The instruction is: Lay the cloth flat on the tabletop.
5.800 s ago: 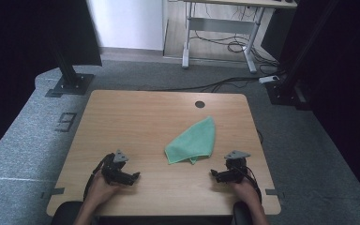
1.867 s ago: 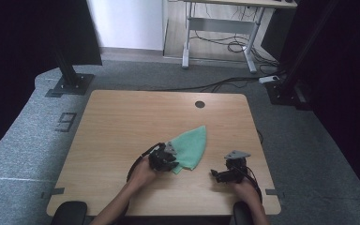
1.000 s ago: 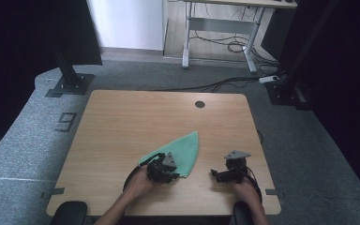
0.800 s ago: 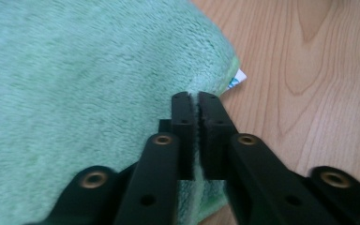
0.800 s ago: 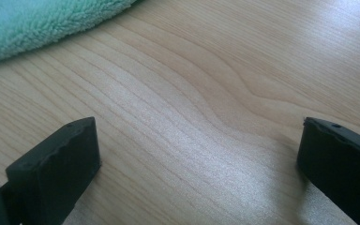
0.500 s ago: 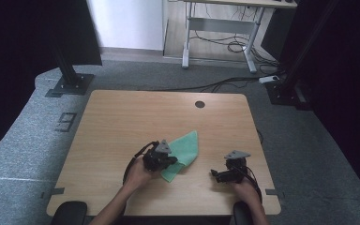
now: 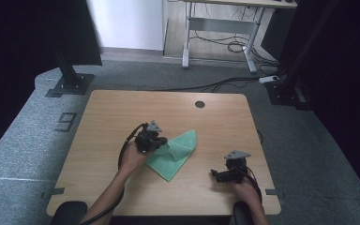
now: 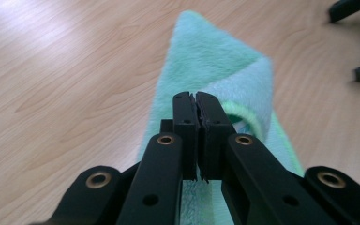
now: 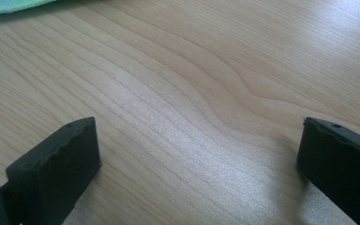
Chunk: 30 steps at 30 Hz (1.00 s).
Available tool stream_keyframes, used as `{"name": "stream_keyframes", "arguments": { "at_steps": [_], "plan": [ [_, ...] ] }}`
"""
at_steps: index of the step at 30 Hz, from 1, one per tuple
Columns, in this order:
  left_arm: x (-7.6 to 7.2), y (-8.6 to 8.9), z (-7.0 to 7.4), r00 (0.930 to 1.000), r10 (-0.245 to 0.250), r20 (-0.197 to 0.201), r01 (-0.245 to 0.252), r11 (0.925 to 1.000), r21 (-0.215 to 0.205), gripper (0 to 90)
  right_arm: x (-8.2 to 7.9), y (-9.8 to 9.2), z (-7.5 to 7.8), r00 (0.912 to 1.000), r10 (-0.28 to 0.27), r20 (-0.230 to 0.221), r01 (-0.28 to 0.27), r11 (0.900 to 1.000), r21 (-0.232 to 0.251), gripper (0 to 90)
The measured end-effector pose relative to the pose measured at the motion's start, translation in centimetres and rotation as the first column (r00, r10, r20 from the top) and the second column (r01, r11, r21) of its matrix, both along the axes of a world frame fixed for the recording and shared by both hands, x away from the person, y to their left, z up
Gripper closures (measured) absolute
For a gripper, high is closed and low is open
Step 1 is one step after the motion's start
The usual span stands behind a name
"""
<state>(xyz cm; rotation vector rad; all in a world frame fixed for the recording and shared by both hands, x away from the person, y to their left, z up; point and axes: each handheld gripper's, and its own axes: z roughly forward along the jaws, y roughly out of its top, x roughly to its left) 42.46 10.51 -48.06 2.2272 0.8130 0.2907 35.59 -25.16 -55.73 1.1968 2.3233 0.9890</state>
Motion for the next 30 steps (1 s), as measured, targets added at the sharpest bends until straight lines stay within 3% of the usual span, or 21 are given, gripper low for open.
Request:
{"name": "stream_keyframes", "arguments": {
  "at_steps": [7, 12, 14, 21, 30],
  "plan": [
    [1.3, 0.8, -1.3, 0.9986, 0.047, -0.022, -0.047, 0.9987, 0.018, 87.0, 0.0, -0.1, 0.0, 1.0, 0.003, -0.002, -0.003, 1.0, 0.007, 0.0],
    [2.1, 1.5, -2.1, 0.9962, 0.079, -0.037, -0.078, 0.9967, 0.024, 87.0, 0.5, -0.2, 0.3, 0.9997, -0.005, -0.022, 0.007, 0.996, 0.09, 6.7],
    [2.3, 1.8, -2.4, 0.9953, 0.087, -0.042, -0.086, 0.9959, 0.029, 87.0, 0.8, 0.2, 0.4, 0.9997, 0.001, -0.026, 0.001, 0.996, 0.091, 6.7],
    [2.8, 2.4, -3.2, 0.9927, 0.107, -0.056, -0.105, 0.9938, 0.036, 87.0, 1.7, 3.4, 1.3, 0.9986, 0.053, -0.006, -0.052, 0.994, 0.097, 6.6],
    [3.0, 2.8, -3.4, 0.991, 0.12, -0.059, -0.118, 0.9925, 0.032, 87.0, 3.8, 8.1, 2.0, 0.9972, 0.074, -0.01, -0.073, 0.994, 0.086, 6.6]
  ]
}}
